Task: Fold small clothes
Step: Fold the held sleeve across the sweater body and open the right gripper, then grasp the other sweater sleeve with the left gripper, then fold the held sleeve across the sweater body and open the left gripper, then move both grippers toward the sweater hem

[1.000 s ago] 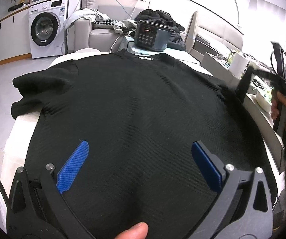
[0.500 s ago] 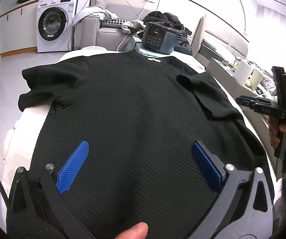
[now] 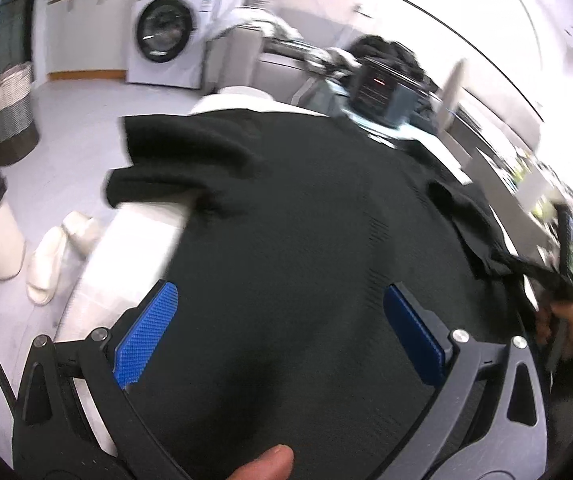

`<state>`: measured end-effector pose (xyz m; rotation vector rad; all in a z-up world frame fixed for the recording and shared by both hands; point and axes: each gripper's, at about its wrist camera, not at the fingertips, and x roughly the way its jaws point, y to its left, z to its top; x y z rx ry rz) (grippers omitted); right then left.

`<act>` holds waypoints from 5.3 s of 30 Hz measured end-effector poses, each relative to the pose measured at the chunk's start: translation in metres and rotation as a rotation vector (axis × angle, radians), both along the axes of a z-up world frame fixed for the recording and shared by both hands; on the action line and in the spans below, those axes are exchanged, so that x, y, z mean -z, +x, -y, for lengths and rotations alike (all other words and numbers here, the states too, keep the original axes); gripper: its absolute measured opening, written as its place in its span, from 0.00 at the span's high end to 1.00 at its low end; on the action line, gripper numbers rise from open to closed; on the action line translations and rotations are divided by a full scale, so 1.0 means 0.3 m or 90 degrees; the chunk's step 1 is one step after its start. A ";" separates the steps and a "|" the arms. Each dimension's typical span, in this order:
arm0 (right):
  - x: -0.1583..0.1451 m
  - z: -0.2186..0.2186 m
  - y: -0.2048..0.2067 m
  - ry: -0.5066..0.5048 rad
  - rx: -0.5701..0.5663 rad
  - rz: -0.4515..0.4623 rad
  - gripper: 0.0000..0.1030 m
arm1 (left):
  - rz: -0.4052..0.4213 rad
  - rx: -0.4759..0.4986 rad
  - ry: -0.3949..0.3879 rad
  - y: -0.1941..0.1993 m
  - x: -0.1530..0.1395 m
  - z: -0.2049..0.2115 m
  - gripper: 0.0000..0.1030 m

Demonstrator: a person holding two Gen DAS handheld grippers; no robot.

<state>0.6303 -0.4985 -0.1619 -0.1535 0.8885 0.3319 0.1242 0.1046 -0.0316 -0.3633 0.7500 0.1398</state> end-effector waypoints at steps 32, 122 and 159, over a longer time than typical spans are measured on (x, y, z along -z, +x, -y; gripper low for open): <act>-0.130 0.068 -0.274 0.173 0.051 0.057 0.34 | -0.027 -0.300 -0.402 0.291 0.390 -0.740 0.68; -0.022 -0.157 -0.114 0.052 -0.108 0.029 0.66 | -0.072 0.141 -0.064 0.310 0.188 -0.083 0.29; -0.017 0.359 -0.852 0.157 0.016 0.001 0.45 | -0.089 0.045 0.016 -0.575 0.135 -0.245 0.17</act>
